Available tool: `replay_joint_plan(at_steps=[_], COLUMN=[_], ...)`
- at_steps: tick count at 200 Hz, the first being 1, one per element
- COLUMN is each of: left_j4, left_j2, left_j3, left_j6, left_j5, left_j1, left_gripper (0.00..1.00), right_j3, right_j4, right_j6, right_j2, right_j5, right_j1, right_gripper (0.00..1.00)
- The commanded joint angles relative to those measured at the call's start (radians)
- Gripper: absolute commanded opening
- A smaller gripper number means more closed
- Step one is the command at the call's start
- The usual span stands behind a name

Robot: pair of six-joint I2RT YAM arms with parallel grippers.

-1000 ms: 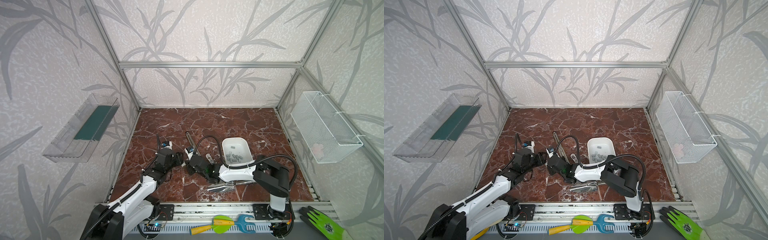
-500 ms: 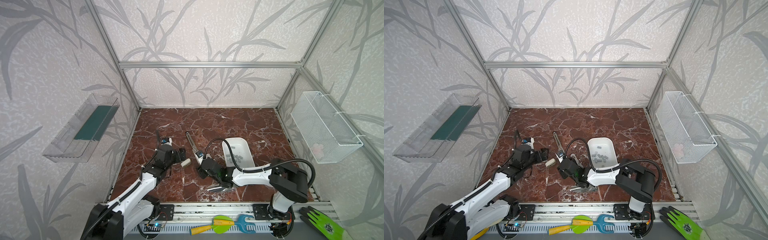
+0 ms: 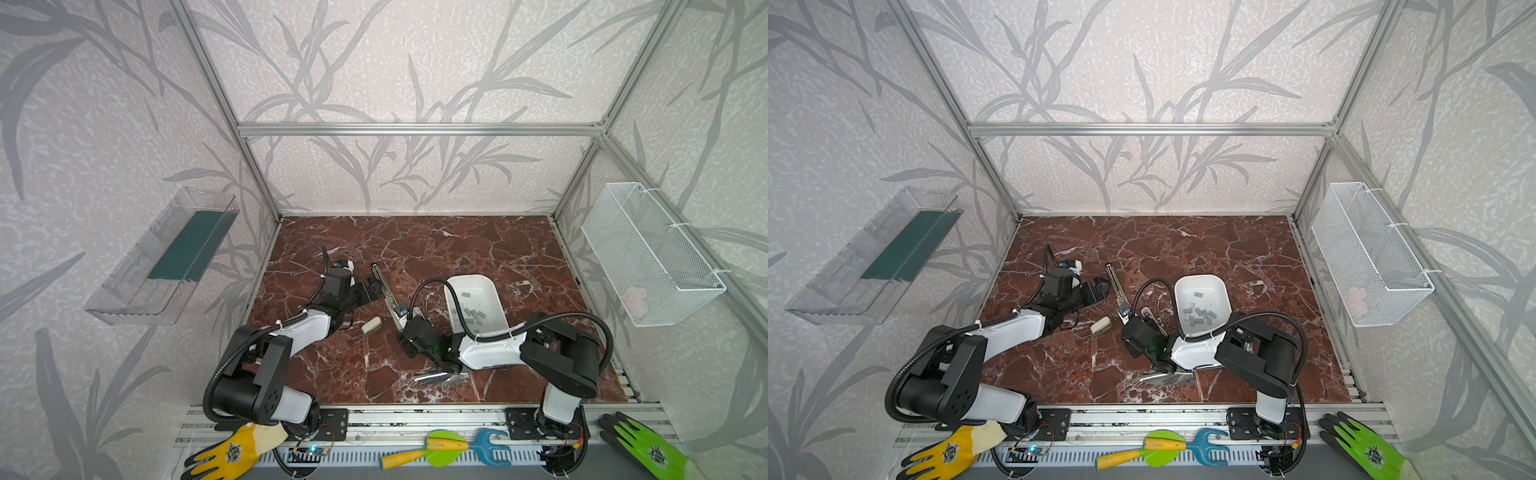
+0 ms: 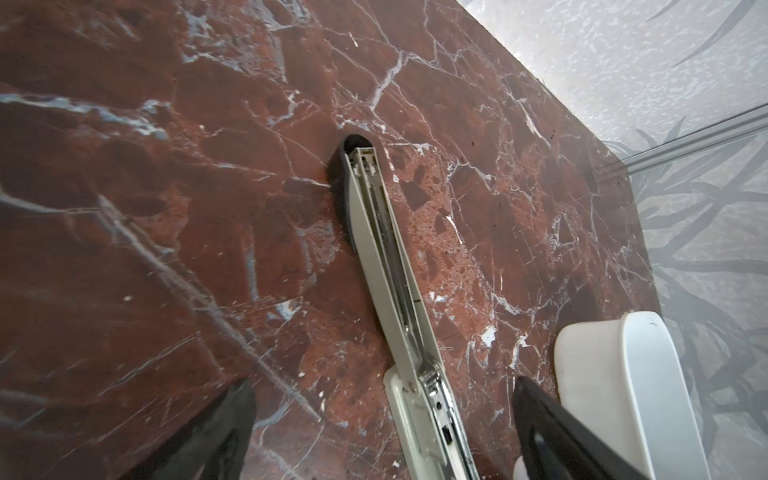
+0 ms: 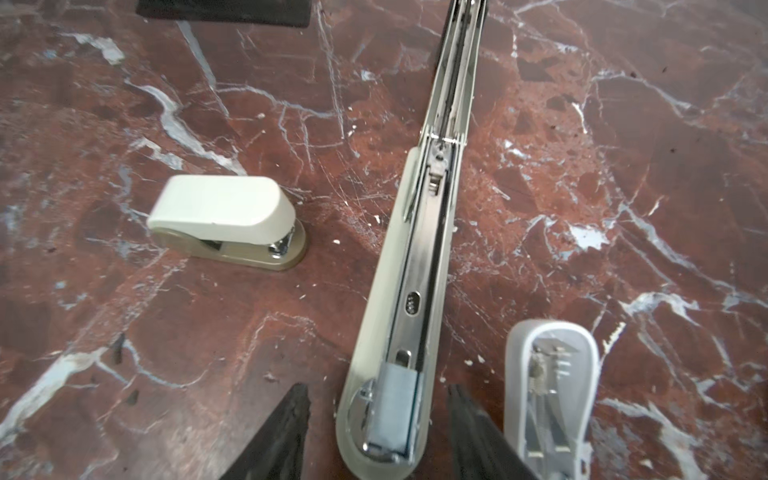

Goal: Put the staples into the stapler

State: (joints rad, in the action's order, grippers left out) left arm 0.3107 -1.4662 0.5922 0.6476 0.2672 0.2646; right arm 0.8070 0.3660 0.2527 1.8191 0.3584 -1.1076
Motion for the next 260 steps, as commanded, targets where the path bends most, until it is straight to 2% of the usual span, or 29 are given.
replay_joint_plan(at_steps=[1, 118, 204, 232, 260], left_j4=[0.054, 0.129, 0.144, 0.155, 0.203], left_j2=[-0.042, -0.265, -0.419, -0.469, -0.499], left_j3=[0.037, 0.112, 0.215, 0.255, 0.298], left_j6=[0.014, 0.069, 0.120, 0.155, 0.152], left_j5=[0.058, 0.131, 0.147, 0.159, 0.209], left_j1=[0.000, 0.009, -0.014, -0.064, -0.097], left_gripper=[0.97, 0.95, 0.95, 0.94, 0.89], right_j3=[0.043, 0.033, -0.026, -0.042, -0.023], right_j4=[-0.006, 0.030, 0.072, 0.066, 0.032], right_j6=[-0.001, 0.031, 0.166, 0.173, 0.148], right_j2=[0.026, 0.043, -0.002, -0.027, -0.022], right_j5=[0.007, -0.003, -0.128, -0.137, -0.161], right_j1=[0.012, 0.029, 0.062, 0.062, 0.061], right_gripper=[0.52, 0.15, 0.09, 0.07, 0.05])
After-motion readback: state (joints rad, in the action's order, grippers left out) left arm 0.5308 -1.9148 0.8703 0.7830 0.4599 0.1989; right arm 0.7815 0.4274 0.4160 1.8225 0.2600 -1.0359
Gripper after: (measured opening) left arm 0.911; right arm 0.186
